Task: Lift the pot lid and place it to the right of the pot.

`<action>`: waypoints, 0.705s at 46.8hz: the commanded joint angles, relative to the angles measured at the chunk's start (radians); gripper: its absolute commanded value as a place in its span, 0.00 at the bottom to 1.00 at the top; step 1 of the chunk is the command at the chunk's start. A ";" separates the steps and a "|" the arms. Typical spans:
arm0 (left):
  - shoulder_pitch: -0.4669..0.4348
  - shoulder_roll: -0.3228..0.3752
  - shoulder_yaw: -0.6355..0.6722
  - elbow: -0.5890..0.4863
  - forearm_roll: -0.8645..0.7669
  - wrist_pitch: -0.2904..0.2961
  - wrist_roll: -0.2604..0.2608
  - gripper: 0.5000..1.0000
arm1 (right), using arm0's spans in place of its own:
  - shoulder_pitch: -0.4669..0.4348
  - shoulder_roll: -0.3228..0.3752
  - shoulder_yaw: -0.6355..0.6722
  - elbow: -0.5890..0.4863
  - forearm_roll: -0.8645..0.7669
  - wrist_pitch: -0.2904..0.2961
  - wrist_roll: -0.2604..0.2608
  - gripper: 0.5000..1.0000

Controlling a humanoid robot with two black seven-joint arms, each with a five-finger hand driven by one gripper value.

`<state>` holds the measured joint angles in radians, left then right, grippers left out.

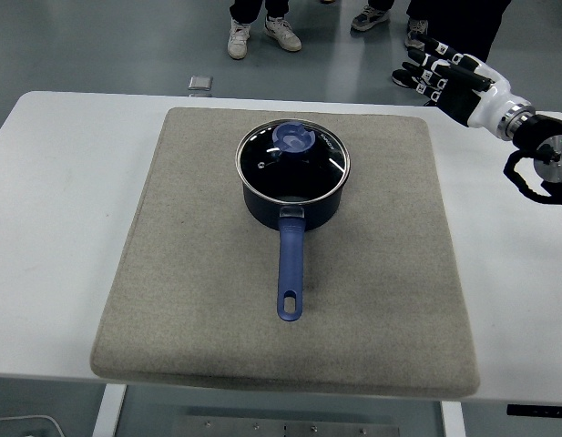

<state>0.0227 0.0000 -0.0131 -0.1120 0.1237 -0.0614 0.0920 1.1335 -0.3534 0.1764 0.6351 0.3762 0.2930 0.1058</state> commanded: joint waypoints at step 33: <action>-0.001 0.000 0.001 0.011 -0.001 0.006 0.000 1.00 | 0.009 -0.010 0.052 0.003 -0.010 0.046 0.012 0.84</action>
<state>0.0213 0.0000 -0.0131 -0.1018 0.1227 -0.0553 0.0920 1.1438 -0.3635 0.2286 0.6383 0.3668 0.3371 0.1171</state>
